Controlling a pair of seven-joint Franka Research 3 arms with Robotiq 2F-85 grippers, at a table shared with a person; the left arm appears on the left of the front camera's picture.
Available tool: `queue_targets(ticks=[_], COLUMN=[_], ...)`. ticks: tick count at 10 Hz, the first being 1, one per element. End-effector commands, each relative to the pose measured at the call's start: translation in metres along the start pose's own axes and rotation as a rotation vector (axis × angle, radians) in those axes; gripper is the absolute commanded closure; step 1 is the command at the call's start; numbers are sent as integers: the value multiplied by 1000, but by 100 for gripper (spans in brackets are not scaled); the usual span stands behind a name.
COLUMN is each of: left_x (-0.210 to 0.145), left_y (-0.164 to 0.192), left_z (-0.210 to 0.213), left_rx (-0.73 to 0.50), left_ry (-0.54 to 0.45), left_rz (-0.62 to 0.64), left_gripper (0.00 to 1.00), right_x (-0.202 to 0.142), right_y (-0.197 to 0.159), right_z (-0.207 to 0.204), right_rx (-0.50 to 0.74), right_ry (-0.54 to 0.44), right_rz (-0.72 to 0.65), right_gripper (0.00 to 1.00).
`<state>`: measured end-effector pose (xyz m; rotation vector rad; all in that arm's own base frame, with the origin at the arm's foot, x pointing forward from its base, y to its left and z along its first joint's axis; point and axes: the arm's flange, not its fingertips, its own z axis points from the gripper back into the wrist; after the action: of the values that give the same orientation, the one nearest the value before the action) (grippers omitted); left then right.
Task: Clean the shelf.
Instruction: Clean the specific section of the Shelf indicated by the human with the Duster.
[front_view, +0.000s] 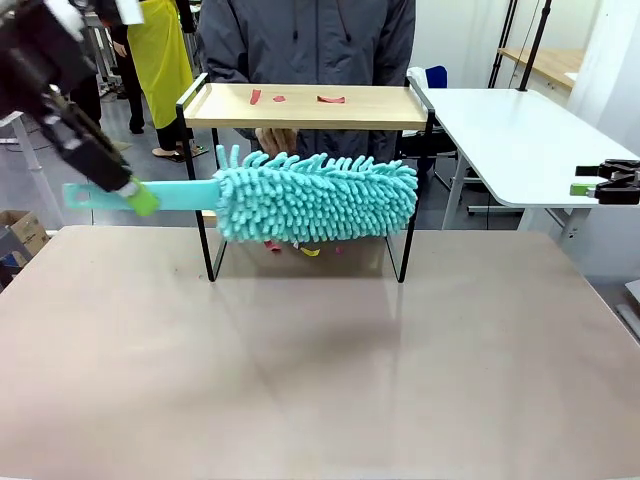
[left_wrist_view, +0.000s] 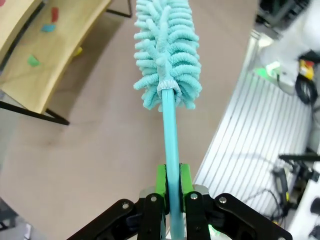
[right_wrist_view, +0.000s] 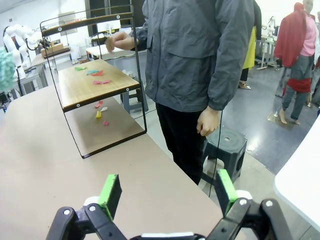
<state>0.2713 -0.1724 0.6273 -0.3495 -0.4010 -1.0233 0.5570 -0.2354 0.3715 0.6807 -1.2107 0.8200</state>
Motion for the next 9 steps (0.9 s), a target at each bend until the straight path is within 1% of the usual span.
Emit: queue_targets(ticks=[1, 2, 3, 5, 6, 7, 8, 9], left_x=[15, 19, 9, 9, 14, 29, 41, 46], left_y=[-3, 0, -3, -3, -3, -10, -15, -21], left_z=[-16, -19, -10, -10, -21, -40, -53, -62], left_rx=[49, 14, 28, 28, 22, 35, 47, 77], left_ry=[-26, 41, -11, -11, 7, 17, -42, -78], left_rz=[77, 90, 40, 40, 58, 79, 148, 215], left_gripper=[87, 87, 87, 87, 87, 87, 87, 87], right_x=[2, 2, 2, 2, 2, 2, 2, 2], right_y=[0, 0, 0, 0, 0, 0, 0, 0], right_z=[-1, -1, -1, -1, -1, -1, -1, -1], right_rx=[1, 1, 1, 1, 1, 1, 1, 1], right_ry=[-1, -1, -1, -1, -1, -1, -1, -1], right_rz=[13, 13, 13, 13, 13, 13, 13, 13], right_gripper=[0, 0, 0, 0, 0, 0, 0, 0])
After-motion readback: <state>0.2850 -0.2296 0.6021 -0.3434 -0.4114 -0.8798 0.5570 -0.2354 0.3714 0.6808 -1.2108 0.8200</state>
